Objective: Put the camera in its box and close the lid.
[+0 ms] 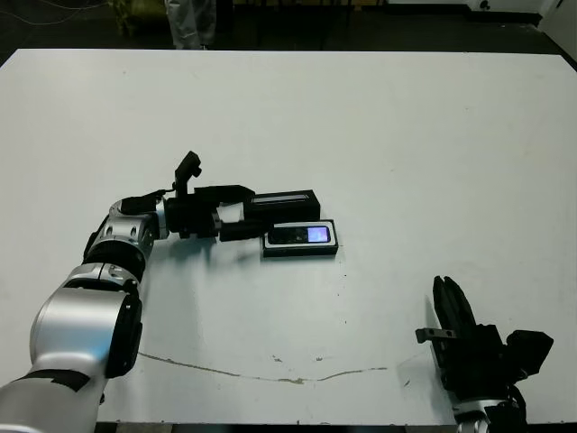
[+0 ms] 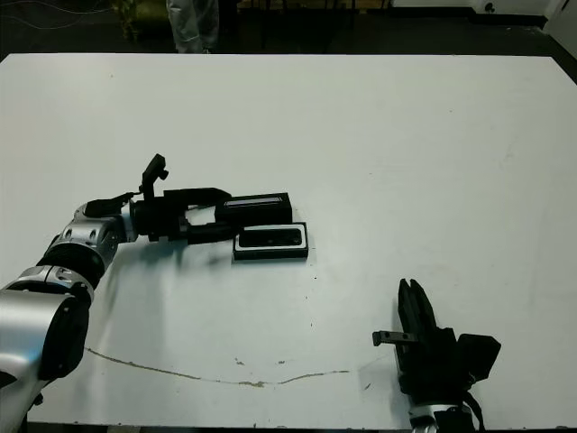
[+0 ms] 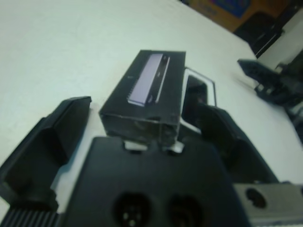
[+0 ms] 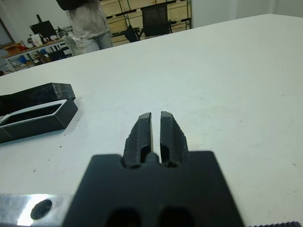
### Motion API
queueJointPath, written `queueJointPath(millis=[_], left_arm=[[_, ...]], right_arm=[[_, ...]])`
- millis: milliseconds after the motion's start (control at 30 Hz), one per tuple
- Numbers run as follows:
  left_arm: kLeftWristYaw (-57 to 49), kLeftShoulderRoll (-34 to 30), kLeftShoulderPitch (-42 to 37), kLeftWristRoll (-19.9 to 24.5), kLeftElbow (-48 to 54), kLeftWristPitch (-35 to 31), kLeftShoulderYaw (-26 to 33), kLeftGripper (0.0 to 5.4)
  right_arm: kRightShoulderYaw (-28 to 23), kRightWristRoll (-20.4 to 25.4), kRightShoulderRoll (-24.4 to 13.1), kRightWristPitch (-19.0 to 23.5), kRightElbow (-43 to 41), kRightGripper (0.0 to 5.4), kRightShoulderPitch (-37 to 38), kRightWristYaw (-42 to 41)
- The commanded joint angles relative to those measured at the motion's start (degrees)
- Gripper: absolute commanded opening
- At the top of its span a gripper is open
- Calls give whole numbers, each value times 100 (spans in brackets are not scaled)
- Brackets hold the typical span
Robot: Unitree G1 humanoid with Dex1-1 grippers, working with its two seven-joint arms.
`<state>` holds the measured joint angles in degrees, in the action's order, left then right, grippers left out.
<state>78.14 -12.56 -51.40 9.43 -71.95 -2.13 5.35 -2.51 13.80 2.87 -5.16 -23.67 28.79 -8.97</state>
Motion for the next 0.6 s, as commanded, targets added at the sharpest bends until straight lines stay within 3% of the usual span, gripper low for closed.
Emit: queueJointPath(millis=[33, 333, 600], left_arm=[[-91, 100, 52, 78, -151, -558, 134, 454], [-127, 132, 117, 51, -76, -638, 149, 255], [118, 25, 47, -122, -73, -668, -54, 243]], right_arm=[[-33, -14, -78, 56, 191, 0, 202, 3], [18, -115, -77, 238, 65, 0, 239, 142], [66, -228, -68, 310, -6, 0, 254, 213]])
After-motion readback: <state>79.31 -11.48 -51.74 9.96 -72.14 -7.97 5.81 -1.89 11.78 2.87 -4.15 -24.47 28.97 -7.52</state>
